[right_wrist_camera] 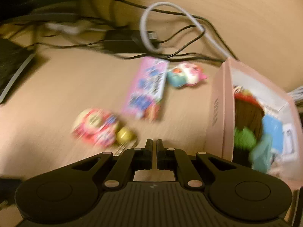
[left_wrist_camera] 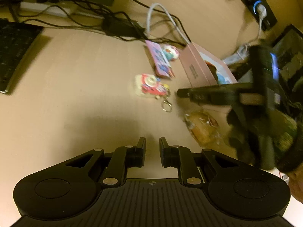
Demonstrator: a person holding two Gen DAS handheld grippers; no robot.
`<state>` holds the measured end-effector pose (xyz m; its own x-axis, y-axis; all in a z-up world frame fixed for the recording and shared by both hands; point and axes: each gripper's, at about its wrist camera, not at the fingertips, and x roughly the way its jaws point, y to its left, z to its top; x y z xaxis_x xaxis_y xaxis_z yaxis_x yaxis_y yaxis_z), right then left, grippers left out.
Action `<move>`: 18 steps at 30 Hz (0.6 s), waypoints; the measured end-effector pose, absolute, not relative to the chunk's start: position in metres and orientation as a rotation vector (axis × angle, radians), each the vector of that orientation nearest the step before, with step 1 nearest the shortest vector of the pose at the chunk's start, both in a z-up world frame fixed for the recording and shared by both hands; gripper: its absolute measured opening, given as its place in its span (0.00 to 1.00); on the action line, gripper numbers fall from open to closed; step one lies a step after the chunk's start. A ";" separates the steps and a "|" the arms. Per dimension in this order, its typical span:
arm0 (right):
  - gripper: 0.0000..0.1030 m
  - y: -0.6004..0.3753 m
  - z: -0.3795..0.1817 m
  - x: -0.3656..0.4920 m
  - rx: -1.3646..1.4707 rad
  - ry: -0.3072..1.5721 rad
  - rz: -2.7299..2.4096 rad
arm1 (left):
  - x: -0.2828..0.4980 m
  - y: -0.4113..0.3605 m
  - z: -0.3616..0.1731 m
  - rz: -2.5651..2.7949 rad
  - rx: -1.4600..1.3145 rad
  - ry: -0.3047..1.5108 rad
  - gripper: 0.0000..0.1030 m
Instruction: Organize objects
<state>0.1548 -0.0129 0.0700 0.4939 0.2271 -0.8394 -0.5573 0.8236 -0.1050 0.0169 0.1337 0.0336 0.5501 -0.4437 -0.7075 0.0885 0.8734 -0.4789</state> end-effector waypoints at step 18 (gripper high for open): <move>0.44 -0.035 0.097 0.173 -0.248 0.744 0.385 | -0.005 0.141 0.055 -0.163 -0.346 0.842 0.16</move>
<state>0.1730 -0.0346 0.0975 0.6712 0.2509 -0.6975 -0.4243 0.9016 -0.0839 -0.0046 0.1410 0.0550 0.6577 -0.2763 -0.7008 0.0051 0.9319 -0.3626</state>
